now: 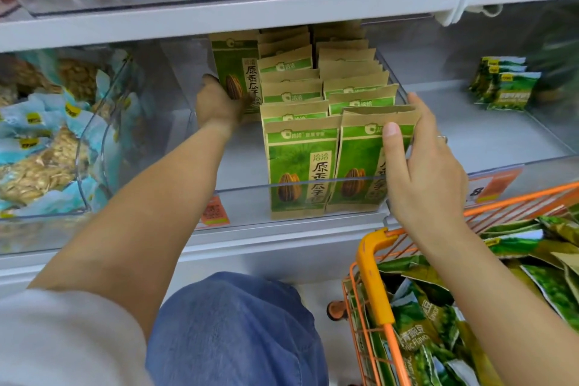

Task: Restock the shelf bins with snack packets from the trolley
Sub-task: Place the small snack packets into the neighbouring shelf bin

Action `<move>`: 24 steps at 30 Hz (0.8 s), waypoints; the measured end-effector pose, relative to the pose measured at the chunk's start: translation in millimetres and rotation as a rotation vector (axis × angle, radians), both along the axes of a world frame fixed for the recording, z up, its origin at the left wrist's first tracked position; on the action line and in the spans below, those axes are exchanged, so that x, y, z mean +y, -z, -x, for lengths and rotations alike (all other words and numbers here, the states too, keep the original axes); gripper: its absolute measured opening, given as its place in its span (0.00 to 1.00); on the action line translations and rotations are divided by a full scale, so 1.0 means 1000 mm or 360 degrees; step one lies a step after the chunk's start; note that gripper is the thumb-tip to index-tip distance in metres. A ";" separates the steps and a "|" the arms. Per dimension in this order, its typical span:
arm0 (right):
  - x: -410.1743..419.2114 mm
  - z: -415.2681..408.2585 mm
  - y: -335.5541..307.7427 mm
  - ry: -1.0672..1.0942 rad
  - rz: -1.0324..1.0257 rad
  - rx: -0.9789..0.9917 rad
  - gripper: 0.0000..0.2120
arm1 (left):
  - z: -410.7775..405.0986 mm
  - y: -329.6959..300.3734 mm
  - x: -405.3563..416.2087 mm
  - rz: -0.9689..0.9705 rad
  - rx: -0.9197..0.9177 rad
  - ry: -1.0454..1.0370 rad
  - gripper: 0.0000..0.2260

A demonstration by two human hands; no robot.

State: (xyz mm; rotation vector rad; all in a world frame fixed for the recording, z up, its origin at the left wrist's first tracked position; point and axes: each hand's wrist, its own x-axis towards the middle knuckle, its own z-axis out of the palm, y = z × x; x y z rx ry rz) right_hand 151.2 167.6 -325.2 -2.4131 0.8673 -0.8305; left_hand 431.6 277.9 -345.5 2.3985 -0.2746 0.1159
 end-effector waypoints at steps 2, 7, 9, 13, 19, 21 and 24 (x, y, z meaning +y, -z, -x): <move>-0.001 0.001 0.000 0.0000 0.0011 0.0005 0.30 | -0.002 0.001 0.000 -0.0030 0.0036 0.0044 0.26; -0.003 0.004 -0.002 -0.0050 -0.0015 0.0010 0.28 | 0.008 -0.012 0.003 0.0032 0.0278 0.0076 0.30; -0.008 0.009 -0.007 -0.0157 -0.0124 0.0026 0.28 | 0.017 -0.032 0.008 0.0150 0.0318 0.0026 0.30; -0.015 0.040 -0.025 -0.0352 -0.0255 -0.0052 0.25 | 0.058 -0.067 0.045 0.0379 -0.0207 0.0006 0.13; -0.029 0.121 -0.047 -0.0254 0.0033 0.0126 0.14 | 0.217 -0.068 0.058 0.0749 -0.0347 0.0826 0.08; -0.038 0.150 -0.049 -0.0177 0.0109 0.0255 0.12 | 0.259 -0.056 0.041 0.0505 -0.0322 0.1147 0.06; -0.053 0.194 -0.051 -0.0052 0.0032 0.0341 0.10 | 0.305 -0.041 0.016 0.0131 -0.0298 0.1536 0.10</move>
